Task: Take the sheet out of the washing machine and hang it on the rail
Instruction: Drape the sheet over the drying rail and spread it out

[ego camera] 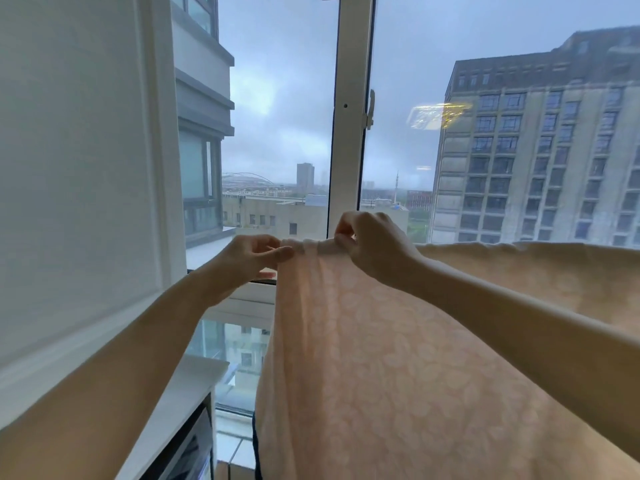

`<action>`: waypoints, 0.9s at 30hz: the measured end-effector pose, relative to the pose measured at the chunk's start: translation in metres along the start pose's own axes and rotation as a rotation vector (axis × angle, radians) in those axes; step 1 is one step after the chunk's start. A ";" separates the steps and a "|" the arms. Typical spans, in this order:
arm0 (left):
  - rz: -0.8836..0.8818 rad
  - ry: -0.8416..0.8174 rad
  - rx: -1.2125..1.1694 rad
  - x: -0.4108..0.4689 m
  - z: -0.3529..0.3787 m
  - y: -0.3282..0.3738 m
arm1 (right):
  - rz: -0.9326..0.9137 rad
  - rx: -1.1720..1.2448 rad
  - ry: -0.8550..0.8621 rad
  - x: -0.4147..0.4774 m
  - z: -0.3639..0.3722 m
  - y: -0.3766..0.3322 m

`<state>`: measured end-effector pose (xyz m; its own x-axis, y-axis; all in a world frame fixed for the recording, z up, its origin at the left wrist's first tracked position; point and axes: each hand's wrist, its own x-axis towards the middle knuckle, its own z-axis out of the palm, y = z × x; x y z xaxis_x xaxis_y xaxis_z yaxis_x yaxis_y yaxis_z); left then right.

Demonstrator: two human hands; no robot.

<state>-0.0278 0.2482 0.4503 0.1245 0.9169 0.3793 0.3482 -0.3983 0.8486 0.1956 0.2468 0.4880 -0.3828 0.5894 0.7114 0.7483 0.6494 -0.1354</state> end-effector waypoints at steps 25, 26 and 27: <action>0.003 -0.030 0.396 -0.021 0.004 -0.025 | -0.046 -0.081 -0.025 -0.001 -0.003 -0.008; 0.003 -0.038 0.385 -0.022 0.007 -0.024 | -0.045 -0.079 -0.030 -0.001 -0.003 -0.008; 0.001 -0.039 0.379 -0.022 0.008 -0.025 | -0.045 -0.076 -0.033 0.000 -0.003 -0.009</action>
<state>-0.0318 0.2382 0.4180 0.1571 0.9199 0.3595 0.6659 -0.3674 0.6493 0.1906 0.2391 0.4911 -0.4338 0.5763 0.6925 0.7681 0.6384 -0.0501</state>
